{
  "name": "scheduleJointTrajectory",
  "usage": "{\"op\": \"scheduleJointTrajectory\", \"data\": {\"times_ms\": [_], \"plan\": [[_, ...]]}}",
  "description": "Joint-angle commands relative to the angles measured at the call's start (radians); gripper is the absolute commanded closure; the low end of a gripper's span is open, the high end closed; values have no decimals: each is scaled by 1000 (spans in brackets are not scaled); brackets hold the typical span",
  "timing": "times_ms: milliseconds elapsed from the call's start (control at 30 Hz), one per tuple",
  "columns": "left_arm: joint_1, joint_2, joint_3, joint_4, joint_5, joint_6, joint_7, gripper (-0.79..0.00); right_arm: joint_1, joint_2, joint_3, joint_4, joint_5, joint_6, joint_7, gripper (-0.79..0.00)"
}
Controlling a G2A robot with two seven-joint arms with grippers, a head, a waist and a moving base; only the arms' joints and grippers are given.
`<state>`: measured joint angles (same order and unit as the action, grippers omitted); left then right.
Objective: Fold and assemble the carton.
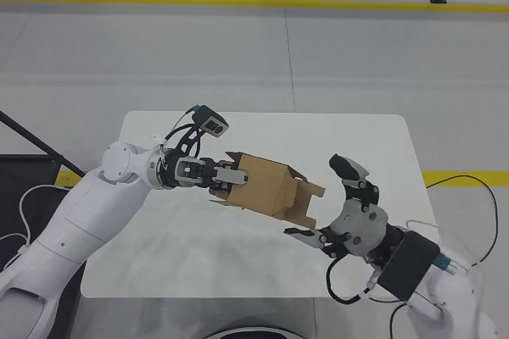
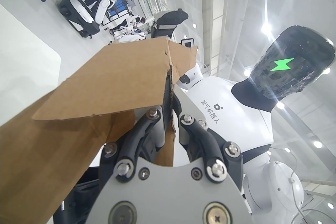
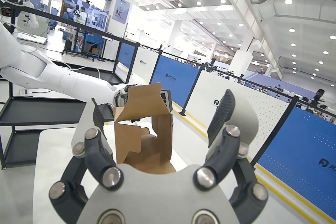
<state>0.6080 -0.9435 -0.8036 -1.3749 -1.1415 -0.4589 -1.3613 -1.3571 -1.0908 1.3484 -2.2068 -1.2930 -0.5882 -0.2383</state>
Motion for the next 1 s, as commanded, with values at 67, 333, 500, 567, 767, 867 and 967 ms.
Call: {"op": "scheduleJointTrajectory", "data": {"times_ms": [67,333,500,567,767,867,967], "plan": [[0,0,0,0,0,0,0,0,35,-3,-26,12,19,-3,43,-785],[0,0,0,0,0,0,0,0,3,4,29,17,46,-55,69,-785],[0,0,0,0,0,0,0,0,-13,11,53,-6,19,-113,124,-785],[0,0,0,0,0,0,0,0,-16,13,54,-18,7,-120,136,-785],[0,0,0,0,0,0,0,0,-7,16,37,-31,-6,-161,186,-785],[0,0,0,0,0,0,0,0,4,18,20,-27,-5,-198,210,-785],[0,0,0,0,0,0,0,0,13,20,6,-28,-6,-223,232,-785]]}}
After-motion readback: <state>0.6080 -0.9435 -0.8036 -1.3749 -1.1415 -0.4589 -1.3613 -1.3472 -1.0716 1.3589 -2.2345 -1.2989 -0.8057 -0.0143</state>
